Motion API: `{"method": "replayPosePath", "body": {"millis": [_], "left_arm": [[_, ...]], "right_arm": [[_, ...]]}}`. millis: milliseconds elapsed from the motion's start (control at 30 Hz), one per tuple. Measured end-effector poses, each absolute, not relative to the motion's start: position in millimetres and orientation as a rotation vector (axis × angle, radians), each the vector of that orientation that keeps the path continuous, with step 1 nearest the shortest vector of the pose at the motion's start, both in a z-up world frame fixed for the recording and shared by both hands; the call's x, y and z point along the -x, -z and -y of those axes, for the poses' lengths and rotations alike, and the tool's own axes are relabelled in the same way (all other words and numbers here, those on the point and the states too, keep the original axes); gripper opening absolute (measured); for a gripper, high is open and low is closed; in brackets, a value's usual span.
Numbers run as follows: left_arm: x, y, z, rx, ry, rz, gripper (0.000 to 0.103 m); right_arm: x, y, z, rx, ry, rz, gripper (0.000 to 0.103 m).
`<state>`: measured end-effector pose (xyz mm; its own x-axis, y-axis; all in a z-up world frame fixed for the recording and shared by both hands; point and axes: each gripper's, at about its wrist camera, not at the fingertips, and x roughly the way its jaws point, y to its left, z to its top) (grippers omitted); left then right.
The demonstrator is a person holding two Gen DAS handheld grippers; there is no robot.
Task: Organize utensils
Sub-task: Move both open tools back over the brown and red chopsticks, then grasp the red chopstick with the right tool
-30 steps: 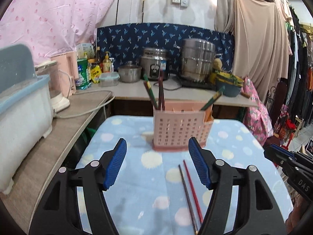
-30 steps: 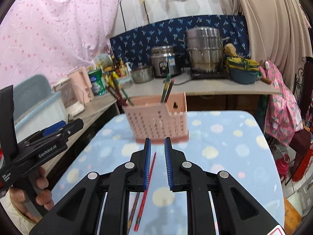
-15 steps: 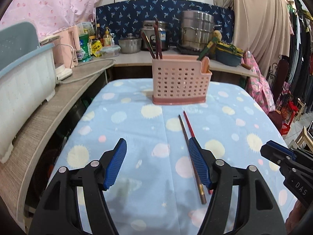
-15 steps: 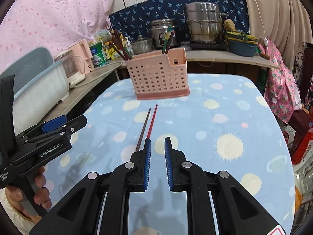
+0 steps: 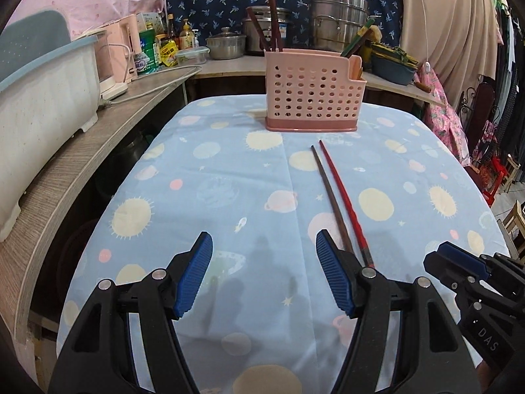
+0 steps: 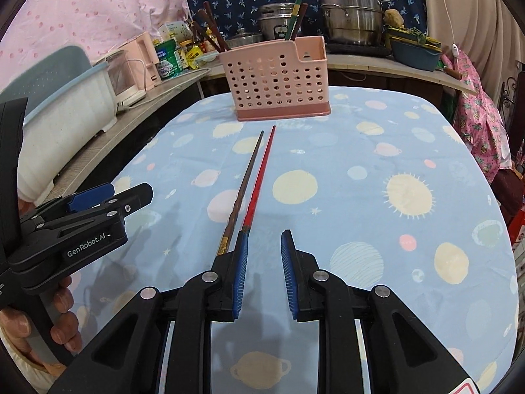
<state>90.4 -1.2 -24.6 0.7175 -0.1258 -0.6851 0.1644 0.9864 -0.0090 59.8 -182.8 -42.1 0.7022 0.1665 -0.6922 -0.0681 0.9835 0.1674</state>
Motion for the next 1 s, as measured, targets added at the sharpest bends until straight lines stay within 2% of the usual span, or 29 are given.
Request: {"method": "replayPosePath", "body": {"millis": [1000], "left_arm": [[-82.9, 45.7, -8.2, -0.056, 0.167, -0.812, 0.062]], "right_arm": [[-99.7, 72.4, 152.4, -0.095, -0.145, -0.85, 0.021]]}}
